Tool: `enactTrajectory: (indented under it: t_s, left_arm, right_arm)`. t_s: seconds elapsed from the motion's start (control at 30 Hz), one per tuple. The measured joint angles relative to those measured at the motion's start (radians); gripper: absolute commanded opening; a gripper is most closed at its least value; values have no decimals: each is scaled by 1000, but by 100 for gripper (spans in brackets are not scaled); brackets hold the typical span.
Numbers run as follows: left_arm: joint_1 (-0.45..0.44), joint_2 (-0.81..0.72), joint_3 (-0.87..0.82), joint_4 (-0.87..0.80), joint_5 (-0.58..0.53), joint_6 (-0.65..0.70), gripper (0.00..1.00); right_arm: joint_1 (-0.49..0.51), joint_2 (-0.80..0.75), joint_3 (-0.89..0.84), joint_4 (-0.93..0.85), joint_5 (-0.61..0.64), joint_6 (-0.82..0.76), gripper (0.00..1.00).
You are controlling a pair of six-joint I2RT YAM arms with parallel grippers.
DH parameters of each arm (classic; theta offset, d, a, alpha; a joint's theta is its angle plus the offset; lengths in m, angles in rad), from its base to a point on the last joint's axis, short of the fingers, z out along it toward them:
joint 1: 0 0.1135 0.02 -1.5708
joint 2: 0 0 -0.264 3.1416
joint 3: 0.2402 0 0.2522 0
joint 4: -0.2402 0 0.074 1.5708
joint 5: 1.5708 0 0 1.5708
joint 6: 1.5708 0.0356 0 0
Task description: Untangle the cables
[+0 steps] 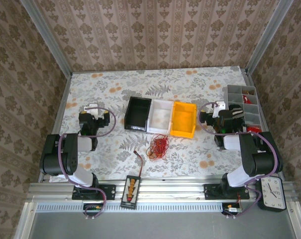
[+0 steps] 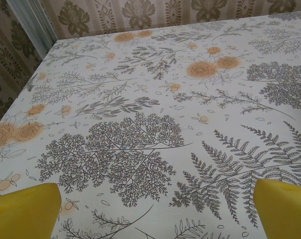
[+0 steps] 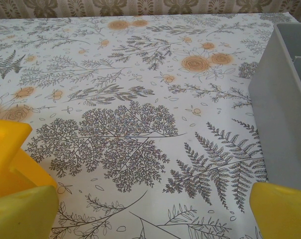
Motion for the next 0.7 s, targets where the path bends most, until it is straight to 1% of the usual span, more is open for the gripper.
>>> enactTrajectory:
  t_s: [0.63,0.7]
  left_arm:
    - [0,0,0,0,0,4,100]
    - [-14,-14,7,-41,-20,13,100]
  right_arm:
    - [-3,0,0,0,-1,0,100]
    - [-2,-3,3,-13,0,0,100]
